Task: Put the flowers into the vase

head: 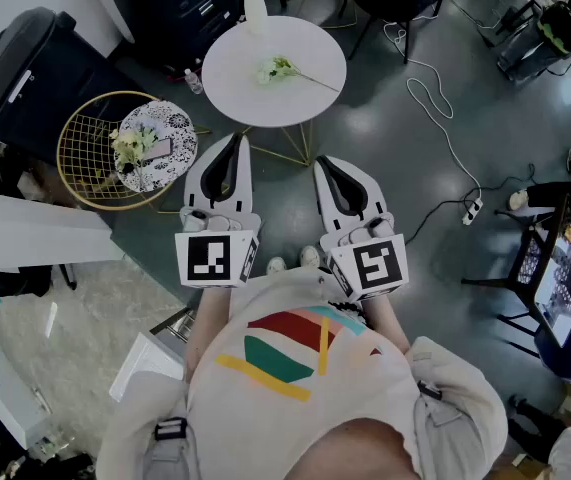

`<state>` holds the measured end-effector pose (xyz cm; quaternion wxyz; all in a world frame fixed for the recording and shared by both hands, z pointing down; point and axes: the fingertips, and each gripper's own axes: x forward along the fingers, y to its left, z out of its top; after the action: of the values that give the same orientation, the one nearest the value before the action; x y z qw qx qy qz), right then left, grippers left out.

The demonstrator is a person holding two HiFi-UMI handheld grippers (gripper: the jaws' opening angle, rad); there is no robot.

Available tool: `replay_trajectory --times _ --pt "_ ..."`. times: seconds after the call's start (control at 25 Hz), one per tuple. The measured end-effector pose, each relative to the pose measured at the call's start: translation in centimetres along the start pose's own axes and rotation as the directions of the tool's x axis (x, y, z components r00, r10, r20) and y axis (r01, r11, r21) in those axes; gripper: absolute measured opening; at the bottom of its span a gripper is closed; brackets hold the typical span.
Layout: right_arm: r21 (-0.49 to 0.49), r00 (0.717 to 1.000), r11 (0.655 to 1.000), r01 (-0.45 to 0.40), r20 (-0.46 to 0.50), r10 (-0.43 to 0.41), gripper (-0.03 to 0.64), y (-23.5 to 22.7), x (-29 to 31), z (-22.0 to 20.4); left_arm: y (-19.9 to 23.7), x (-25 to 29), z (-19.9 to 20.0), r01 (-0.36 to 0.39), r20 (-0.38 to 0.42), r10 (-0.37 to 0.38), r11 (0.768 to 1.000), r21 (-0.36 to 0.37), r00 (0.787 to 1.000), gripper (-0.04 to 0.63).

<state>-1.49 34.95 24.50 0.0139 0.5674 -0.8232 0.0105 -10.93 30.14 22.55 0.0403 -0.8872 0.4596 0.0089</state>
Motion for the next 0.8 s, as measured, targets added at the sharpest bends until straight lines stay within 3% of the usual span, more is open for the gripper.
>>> replay_trajectory --times 0.52,0.8 --pt "0.047 0.999 0.999 0.013 0.039 -0.015 0.011 -1.2 -1.3 -0.3 -0.5 -0.2 -1.2 -0.015 -0.027 0.015 1.000 -0.014 1.000 0.006" --pt "0.078 0.998 0.996 0.053 0.017 -0.054 0.011 -4.5 -2.6 -1.0 -1.5 1.3 -1.1 -0.036 -0.004 0.036 0.999 -0.020 0.999 0.006"
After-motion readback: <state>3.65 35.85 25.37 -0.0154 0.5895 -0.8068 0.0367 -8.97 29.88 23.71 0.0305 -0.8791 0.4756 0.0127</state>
